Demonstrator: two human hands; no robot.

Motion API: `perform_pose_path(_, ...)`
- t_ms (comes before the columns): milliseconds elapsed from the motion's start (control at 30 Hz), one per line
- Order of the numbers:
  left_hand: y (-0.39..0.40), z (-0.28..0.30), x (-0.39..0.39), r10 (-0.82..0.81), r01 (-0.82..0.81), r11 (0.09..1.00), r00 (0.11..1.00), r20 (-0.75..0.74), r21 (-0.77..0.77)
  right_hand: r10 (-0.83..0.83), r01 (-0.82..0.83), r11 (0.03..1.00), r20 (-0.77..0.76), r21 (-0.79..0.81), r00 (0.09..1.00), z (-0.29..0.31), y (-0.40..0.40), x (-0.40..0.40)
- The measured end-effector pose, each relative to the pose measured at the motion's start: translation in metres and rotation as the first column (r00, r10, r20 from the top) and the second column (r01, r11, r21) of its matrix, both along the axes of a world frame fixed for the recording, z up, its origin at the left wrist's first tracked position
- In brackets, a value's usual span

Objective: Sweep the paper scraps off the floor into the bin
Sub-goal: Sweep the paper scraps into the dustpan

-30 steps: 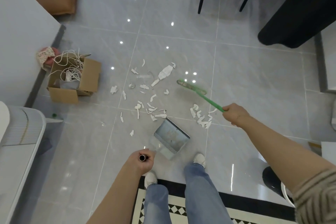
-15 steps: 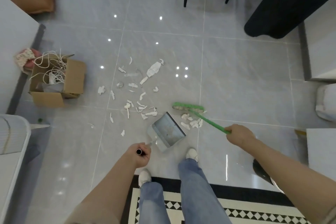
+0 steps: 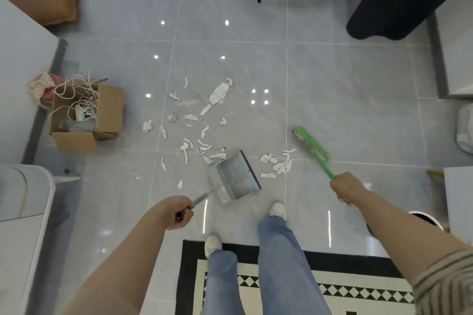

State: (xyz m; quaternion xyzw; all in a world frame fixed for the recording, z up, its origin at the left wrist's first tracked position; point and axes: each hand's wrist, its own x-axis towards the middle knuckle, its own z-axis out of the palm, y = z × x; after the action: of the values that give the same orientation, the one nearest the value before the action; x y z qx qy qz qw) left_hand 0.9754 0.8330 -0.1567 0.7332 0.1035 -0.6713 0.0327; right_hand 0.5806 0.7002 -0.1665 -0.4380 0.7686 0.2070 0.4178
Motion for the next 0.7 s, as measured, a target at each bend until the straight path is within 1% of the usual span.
perform_pose_path(100, 0.001, -0.003, 0.004, -0.068, 0.068, 0.998, 0.997, 0.026, 0.010, -0.024, 0.023, 0.999, 0.054, 0.030, 0.998, -0.006, 0.044, 0.024)
perform_pose_path(200, -0.004, -0.005, -0.002, -0.062, 0.063, 0.998, 0.996, 0.069, -0.015, -0.051, 0.040, 0.996, 0.128, 0.084, 0.990, -0.010, 0.087, 0.048)
perform_pose_path(300, -0.012, -0.007, -0.011, -0.057, 0.061, 0.997, 0.995, 0.081, -0.040, -0.099, 0.070, 0.988, 0.211, 0.139, 0.972, -0.013, 0.116, 0.063)
perform_pose_path(400, -0.018, -0.004, -0.019, -0.041, 0.047, 0.997, 0.995, 0.088, -0.064, -0.142, 0.102, 0.983, 0.272, 0.155, 0.952, 0.002, 0.113, 0.065)
perform_pose_path(500, -0.017, -0.002, -0.025, -0.067, 0.078, 0.991, 0.993, 0.097, -0.108, -0.257, 0.214, 0.960, 0.257, 0.183, 0.932, 0.025, 0.095, 0.047)
perform_pose_path(533, -0.016, -0.003, -0.025, -0.033, 0.041, 0.994, 0.996, 0.080, -0.104, -0.266, 0.226, 0.958, 0.257, 0.177, 0.929, 0.031, 0.089, 0.041)
perform_pose_path(600, -0.013, -0.001, -0.023, 0.022, -0.016, 0.997, 0.997, 0.074, -0.081, -0.231, 0.200, 0.969, 0.256, 0.142, 0.939, 0.043, 0.078, 0.034)
perform_pose_path(700, 0.000, 0.003, -0.017, 0.028, -0.023, 0.995, 0.998, 0.056, -0.094, -0.169, 0.151, 0.984, 0.243, 0.090, 0.955, 0.053, 0.061, 0.033)
